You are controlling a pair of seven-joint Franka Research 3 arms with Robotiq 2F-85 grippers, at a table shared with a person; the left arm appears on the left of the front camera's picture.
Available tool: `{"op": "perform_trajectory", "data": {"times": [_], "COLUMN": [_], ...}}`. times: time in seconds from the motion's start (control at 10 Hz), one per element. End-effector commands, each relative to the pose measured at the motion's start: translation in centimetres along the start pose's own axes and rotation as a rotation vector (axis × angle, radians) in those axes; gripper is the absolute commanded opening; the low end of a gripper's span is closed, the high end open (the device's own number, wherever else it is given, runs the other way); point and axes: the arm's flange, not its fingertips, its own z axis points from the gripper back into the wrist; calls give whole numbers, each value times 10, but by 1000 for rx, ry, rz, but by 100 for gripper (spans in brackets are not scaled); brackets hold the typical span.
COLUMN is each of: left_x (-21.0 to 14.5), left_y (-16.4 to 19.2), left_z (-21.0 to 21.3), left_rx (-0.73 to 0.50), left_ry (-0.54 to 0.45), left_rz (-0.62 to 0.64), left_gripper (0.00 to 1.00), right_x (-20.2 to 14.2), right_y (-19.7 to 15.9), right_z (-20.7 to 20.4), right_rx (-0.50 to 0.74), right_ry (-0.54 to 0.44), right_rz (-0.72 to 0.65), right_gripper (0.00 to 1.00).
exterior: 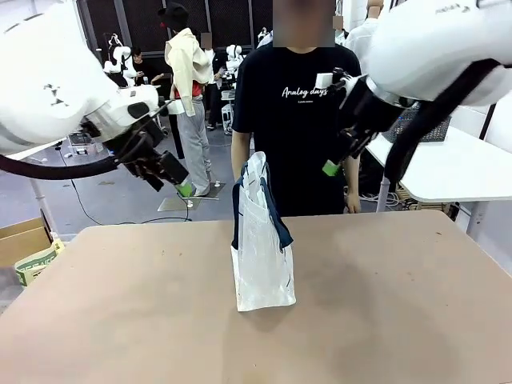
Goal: Transfer purchased items from the store into the shopping bag.
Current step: Open the Reusable shopping bag in the center of the table.
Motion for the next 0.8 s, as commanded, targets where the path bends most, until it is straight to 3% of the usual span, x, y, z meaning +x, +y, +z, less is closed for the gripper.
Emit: {"op": "perform_trajectory", "data": {"times": [0.0, 0.4, 0.5, 0.7], "left_x": [42, 90, 69, 69], "left_y": [-8, -16, -20, -20], "left_z": [-3, -23, -18, -18], "left_rx": [7, -48, -20, -20], "left_ry": [44, 70, 34, 34], "left_rz": [28, 86, 29, 29], "left_gripper": [100, 100, 100, 100], "right_x": [38, 86, 64, 77], "right_y": [-12, -19, -11, -16], "right_z": [-7, -32, -20, -32], "right_rx": [52, 73, 49, 57], "right_ry": [29, 67, 40, 51], "right_rz": [-15, -19, 16, 11], "right_gripper": [100, 100, 100, 100]}}
